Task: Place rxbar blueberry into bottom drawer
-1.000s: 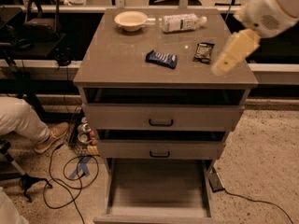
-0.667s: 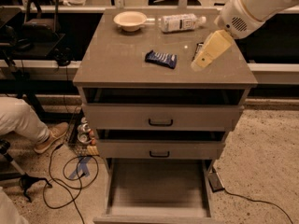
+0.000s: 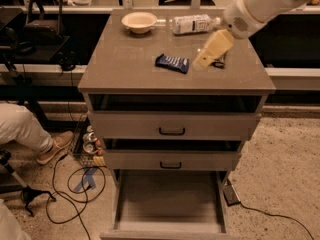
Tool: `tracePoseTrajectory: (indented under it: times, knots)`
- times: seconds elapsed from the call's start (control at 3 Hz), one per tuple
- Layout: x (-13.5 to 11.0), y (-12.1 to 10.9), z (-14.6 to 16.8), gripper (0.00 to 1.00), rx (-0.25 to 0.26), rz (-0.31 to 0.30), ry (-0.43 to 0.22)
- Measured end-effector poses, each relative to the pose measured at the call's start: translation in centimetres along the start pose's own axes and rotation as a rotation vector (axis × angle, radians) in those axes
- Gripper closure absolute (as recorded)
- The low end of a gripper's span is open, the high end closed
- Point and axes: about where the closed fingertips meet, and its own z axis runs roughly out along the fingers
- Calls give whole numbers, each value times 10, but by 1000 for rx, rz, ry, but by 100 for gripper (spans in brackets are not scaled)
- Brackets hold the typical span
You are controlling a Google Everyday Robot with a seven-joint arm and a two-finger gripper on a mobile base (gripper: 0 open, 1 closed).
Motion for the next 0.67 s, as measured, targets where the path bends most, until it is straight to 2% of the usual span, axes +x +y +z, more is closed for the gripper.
tracePoseTrajectory:
  times: [0.33, 0.67]
  knots:
    - [-20, -24, 37, 0, 23, 34, -24]
    - [-43, -35, 85, 0, -17, 51, -56]
